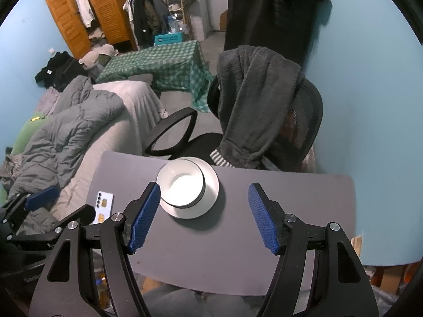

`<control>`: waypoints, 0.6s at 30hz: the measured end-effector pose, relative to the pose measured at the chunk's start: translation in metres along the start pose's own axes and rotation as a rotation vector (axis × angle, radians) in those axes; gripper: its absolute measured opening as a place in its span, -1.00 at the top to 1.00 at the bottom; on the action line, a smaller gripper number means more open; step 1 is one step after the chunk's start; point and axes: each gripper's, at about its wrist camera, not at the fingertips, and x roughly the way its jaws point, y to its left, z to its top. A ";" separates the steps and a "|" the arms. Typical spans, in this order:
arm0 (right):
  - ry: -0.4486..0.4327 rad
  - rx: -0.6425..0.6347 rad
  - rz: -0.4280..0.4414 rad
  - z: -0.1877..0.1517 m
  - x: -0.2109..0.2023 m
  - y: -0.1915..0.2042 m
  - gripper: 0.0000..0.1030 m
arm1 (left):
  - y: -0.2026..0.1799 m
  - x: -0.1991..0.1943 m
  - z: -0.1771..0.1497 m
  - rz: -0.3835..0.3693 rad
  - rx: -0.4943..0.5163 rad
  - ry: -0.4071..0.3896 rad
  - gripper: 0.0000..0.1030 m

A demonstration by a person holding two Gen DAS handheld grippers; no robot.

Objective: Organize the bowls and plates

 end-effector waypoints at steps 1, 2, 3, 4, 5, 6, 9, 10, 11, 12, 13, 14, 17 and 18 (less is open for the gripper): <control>0.001 0.002 0.002 -0.001 0.000 0.000 -0.32 | 0.000 0.000 0.000 0.005 0.004 -0.004 -0.68; 0.001 0.004 0.003 -0.001 0.000 0.001 -0.32 | -0.001 0.000 0.001 0.010 0.008 -0.005 -0.68; 0.001 0.003 0.002 -0.001 0.000 0.001 -0.32 | -0.001 0.000 0.002 0.017 0.012 -0.008 -0.68; 0.001 0.002 0.001 -0.001 0.000 0.001 -0.32 | -0.001 -0.001 0.002 0.021 0.014 -0.013 -0.68; 0.001 0.001 0.001 -0.001 0.000 0.001 -0.32 | -0.001 -0.001 0.002 0.019 0.015 -0.014 -0.68; 0.001 0.001 0.002 0.000 0.000 0.001 -0.32 | -0.001 0.000 0.003 0.017 0.014 -0.013 -0.68; 0.000 0.003 0.002 0.000 0.000 0.001 -0.32 | 0.001 0.000 0.003 0.011 0.011 -0.012 -0.68; 0.000 0.002 0.002 0.000 0.000 0.001 -0.32 | 0.001 0.000 0.004 0.011 0.011 -0.012 -0.68; -0.001 0.001 0.002 0.000 0.000 0.001 -0.32 | 0.001 0.000 0.004 0.010 0.010 -0.014 -0.68; 0.000 0.000 0.003 0.000 0.000 0.001 -0.32 | 0.001 0.000 0.004 0.009 0.011 -0.015 -0.68; -0.001 0.000 0.003 0.000 0.000 0.001 -0.32 | 0.001 0.001 0.004 0.009 0.012 -0.013 -0.68; 0.000 0.000 0.002 0.000 0.000 0.001 -0.32 | 0.001 0.001 0.004 0.010 0.012 -0.015 -0.68; 0.003 -0.003 0.002 0.000 0.002 0.002 -0.32 | 0.000 0.001 0.007 0.020 0.013 -0.019 -0.68; 0.004 -0.004 0.004 0.000 0.002 0.003 -0.32 | -0.001 0.001 0.008 0.022 0.014 -0.019 -0.68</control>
